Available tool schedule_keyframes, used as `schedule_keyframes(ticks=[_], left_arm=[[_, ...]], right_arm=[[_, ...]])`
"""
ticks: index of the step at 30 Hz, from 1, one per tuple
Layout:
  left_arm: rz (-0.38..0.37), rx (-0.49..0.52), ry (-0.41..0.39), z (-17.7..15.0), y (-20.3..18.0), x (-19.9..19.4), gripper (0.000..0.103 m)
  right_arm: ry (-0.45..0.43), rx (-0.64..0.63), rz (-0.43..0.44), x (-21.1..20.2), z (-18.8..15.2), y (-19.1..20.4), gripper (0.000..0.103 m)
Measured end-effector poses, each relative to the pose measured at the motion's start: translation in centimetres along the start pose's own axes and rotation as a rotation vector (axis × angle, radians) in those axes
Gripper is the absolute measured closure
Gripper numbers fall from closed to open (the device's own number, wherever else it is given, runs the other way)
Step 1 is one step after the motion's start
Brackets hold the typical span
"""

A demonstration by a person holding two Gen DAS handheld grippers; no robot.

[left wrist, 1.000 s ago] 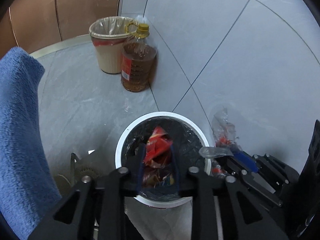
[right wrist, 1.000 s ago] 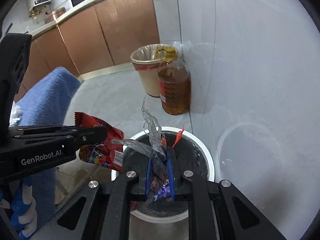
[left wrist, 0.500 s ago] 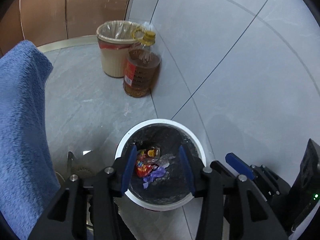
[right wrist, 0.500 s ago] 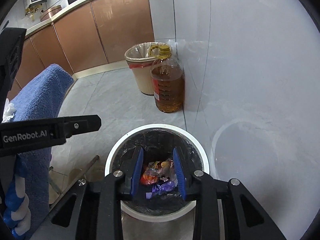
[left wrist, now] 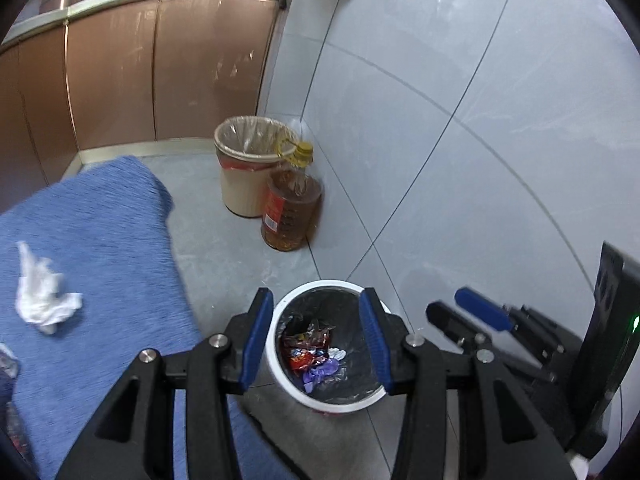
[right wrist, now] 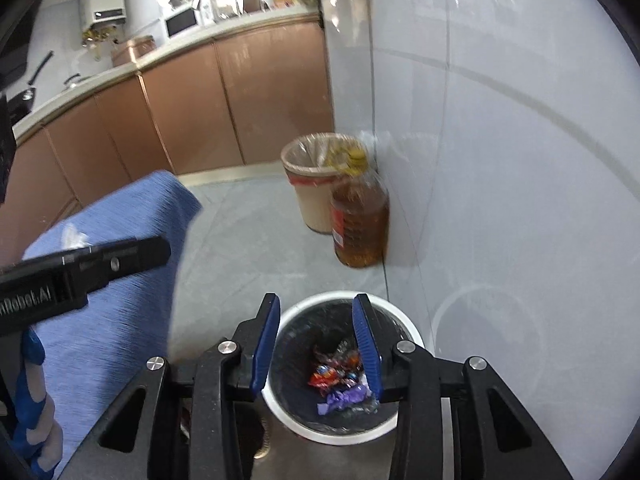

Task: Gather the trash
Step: 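Move both open grippers back from the bin to the towel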

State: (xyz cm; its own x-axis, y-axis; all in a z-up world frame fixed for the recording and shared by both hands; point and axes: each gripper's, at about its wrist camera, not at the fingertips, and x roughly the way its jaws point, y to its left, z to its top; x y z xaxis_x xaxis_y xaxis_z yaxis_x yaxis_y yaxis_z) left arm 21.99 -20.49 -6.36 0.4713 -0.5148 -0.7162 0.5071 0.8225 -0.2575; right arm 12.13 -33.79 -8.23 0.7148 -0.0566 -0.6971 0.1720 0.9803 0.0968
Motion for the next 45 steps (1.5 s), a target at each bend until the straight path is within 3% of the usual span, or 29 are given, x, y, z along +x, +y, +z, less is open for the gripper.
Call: schedule_keyframes(ticks=[17, 27, 35, 45], left_arm=[[0.118, -0.071, -0.189, -4.6, 8.9, -15.4, 0.06], [0.224, -0.165, -0.231, -9.9, 18.1, -22.0, 0.06], [0.316, -0.136, -0.186, -13.5, 24.1, -24.4, 0.06], [0.314, 0.034, -0.032, -15.0, 26.5, -21.4, 0.06]], right_arm=[[-0.153, -0.198, 0.155, -9.7, 3.1, 11.2, 0.06], [-0.139, -0.261, 0.309, -11.6, 2.9, 17.6, 0.059], [-0.046, -0.302, 0.452, -10.3, 1.7, 22.2, 0.057], [0.119, -0.415, 0.567, -5.6, -2.0, 28.7, 0.055]])
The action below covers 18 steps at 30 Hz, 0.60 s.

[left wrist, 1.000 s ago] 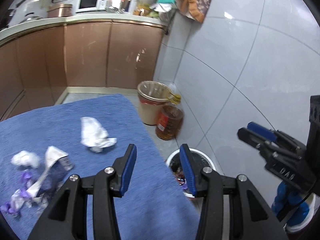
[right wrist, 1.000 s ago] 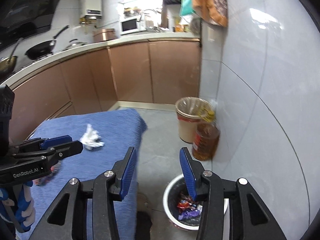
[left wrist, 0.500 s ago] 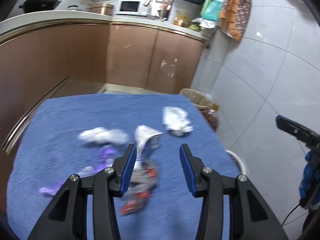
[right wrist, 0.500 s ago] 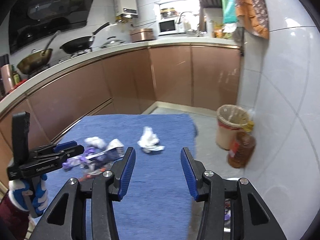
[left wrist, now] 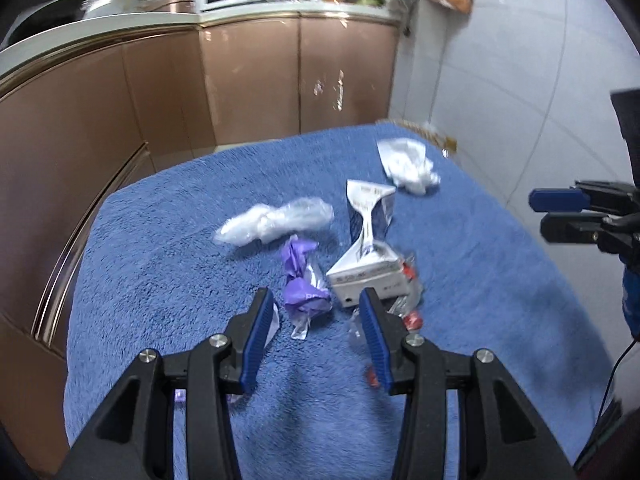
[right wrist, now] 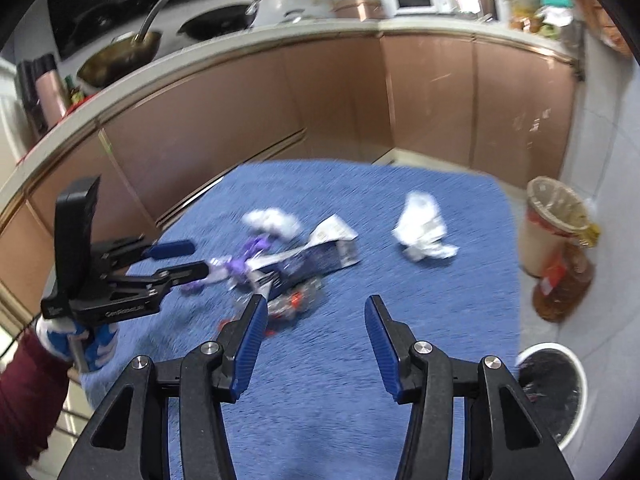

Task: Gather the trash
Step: 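Move both open grippers back from the bin to the towel, then grasp clear plastic with red wrapper with the right gripper while the left grasps a purple wrapper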

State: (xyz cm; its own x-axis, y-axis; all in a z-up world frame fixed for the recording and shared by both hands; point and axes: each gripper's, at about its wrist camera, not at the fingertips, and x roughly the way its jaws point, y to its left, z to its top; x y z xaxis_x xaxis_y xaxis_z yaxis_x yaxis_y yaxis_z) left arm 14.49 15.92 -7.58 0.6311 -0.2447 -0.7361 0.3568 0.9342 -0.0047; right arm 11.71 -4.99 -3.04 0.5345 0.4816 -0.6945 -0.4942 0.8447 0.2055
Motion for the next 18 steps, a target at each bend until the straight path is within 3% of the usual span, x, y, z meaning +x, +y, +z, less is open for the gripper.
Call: schedule_keyframes(ticks=[8, 18], left_arm=[[-0.008, 0.127, 0.097, 0.5, -0.1, 3.7, 0.06], [-0.04, 0.2, 0.149, 0.9, -0.4, 6.0, 0.061]], right_arm=[[0.119, -0.015, 0.124, 5.7, -0.8, 1.7, 0.046], [0.213, 0.024, 0.215, 10.3, -1.3, 2.3, 0.044]])
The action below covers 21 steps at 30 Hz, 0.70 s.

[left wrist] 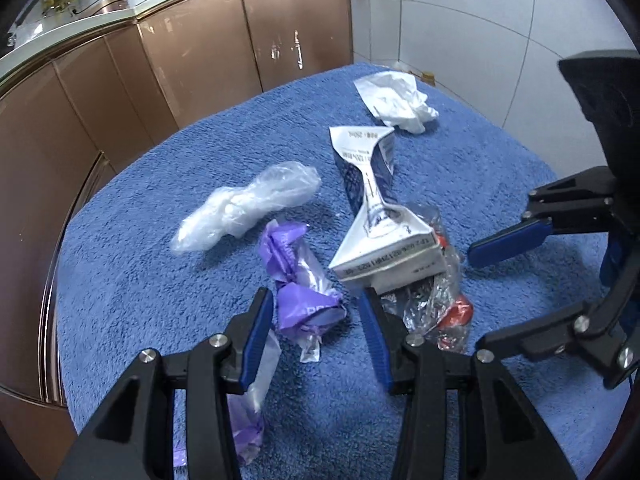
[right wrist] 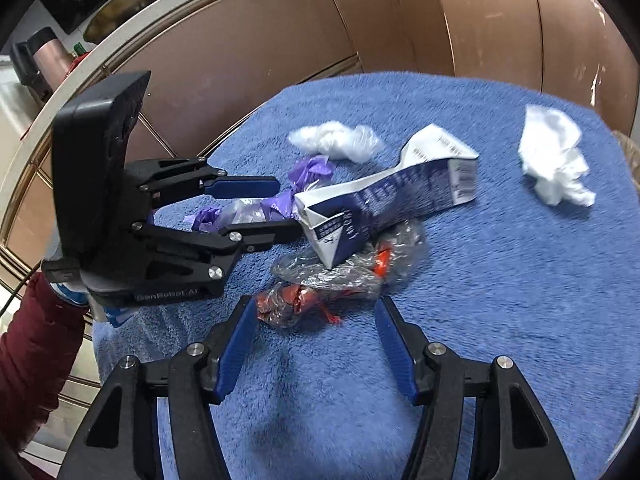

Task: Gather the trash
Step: 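Grasp clear plastic with red wrapper with the right gripper while the left grasps a purple wrapper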

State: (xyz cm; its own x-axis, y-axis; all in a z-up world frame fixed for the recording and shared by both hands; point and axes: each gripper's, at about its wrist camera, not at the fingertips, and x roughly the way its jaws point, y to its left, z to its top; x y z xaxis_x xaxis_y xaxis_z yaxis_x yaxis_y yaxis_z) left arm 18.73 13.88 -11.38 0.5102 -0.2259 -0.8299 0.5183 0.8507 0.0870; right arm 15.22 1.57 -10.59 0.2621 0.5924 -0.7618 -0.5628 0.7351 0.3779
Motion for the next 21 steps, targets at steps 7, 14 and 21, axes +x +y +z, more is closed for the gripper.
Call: schedule_keyframes(ticks=[7, 14, 21], left_arm=[[-0.016, 0.005, 0.002, 0.2, -0.5, 0.6, 0.066], [-0.021, 0.008, 0.002, 0.6, -1.5, 0.7, 0.07], [-0.031, 0.002, 0.003, 0.2, -2.7, 0.2, 0.07]], right_arm=[[0.017, 0.087, 0.057, 1.4, 0.2, -1.2, 0.046], [-0.006, 0.158, 0.078, 0.9, 0.4, -3.0, 0.073], [-0.011, 0.137, 0.044, -1.0, -0.3, -3.4, 0.085]])
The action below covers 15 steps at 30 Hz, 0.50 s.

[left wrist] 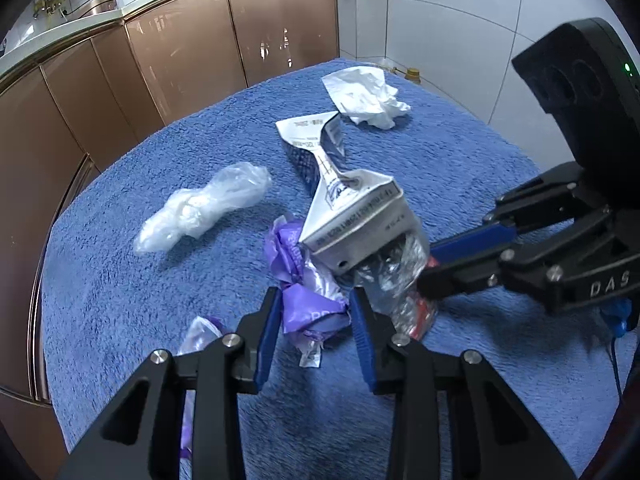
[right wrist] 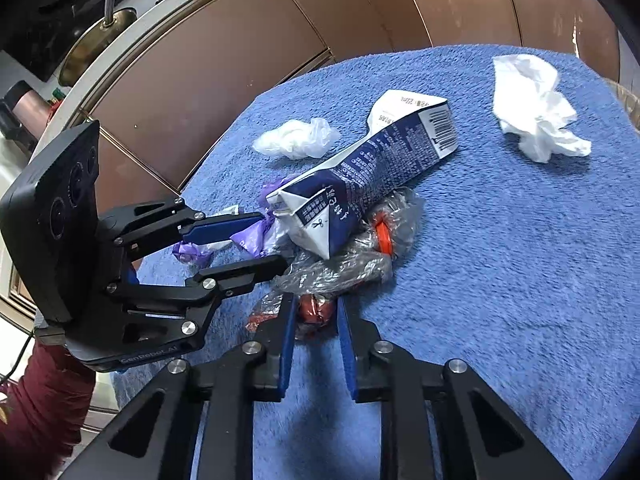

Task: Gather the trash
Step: 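Grasp clear plastic with red wrapper with the right gripper while the left grasps a purple wrapper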

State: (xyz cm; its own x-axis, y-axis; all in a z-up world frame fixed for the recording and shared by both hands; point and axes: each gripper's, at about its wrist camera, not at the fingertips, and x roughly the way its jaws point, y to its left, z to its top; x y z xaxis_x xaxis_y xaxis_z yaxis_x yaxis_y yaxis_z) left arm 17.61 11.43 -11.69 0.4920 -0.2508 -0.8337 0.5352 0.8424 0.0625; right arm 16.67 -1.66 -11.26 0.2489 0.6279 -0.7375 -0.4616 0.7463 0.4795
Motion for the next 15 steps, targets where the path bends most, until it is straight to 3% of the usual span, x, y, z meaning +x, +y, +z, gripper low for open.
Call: schedule_keyframes(ticks=[15], left_arm=[[-0.01, -0.122, -0.07, -3.5, -2.6, -4.9, 0.071]], right_arm=[[-0.073, -0.016, -0.037, -7.8, -4.7, -0.7, 0.09]])
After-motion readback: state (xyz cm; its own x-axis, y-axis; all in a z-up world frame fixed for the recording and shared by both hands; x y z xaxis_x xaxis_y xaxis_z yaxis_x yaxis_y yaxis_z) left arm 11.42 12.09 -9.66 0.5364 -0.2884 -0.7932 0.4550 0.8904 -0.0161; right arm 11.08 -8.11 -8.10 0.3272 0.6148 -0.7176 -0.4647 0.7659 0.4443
